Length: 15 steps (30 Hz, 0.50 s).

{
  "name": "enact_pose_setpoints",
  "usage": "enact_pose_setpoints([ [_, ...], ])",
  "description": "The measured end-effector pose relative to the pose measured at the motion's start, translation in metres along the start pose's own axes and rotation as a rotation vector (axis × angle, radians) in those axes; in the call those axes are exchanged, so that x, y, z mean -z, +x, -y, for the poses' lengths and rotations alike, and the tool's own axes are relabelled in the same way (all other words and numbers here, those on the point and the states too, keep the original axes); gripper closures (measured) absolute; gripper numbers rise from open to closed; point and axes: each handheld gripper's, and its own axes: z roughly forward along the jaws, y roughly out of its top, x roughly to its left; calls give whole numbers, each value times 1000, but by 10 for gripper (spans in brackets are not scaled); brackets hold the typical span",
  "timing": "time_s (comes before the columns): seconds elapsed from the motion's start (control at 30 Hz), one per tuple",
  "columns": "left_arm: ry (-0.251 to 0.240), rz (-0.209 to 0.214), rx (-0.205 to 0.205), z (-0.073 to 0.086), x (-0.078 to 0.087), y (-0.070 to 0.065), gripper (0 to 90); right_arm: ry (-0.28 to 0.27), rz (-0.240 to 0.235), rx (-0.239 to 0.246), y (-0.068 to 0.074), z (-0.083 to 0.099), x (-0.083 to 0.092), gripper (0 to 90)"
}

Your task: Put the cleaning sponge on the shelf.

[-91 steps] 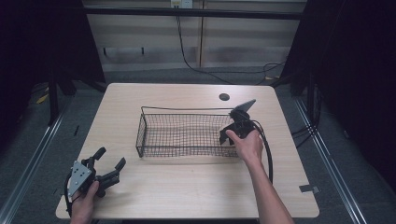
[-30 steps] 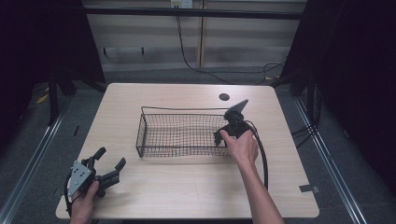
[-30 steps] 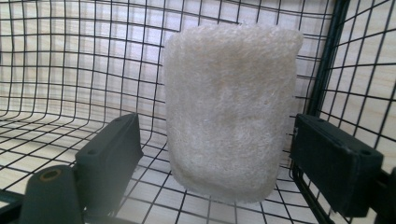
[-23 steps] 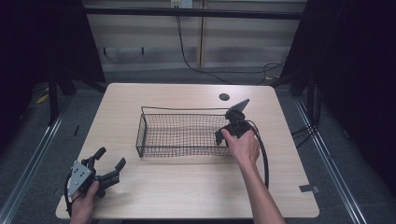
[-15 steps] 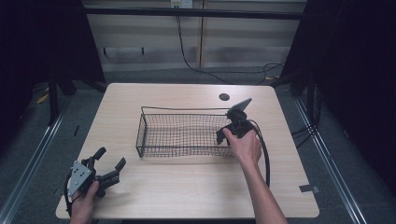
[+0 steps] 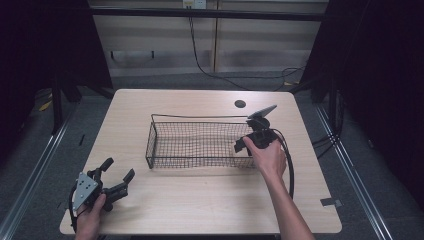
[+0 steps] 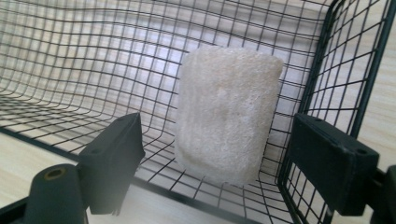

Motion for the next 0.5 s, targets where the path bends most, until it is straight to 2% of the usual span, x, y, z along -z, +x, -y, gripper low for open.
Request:
enact_pose_setpoints([
  [0.2,0,0,1,0,0,0,158,-69,-46,29,-2,5,12,193],
  [0.33,-2,0,2,0,0,0,158,-112,-41,88,-1,11,18,217],
  [0.4,-1,1,1,0,0,0,158,-132,-62,111,-1,15,20,217],
  [0.47,-1,-3,4,0,0,0,158,-157,-110,122,-1,19,21,227],
  [0.5,-1,-4,4,0,0,0,158,-157,-112,131,-1,21,21,227],
])
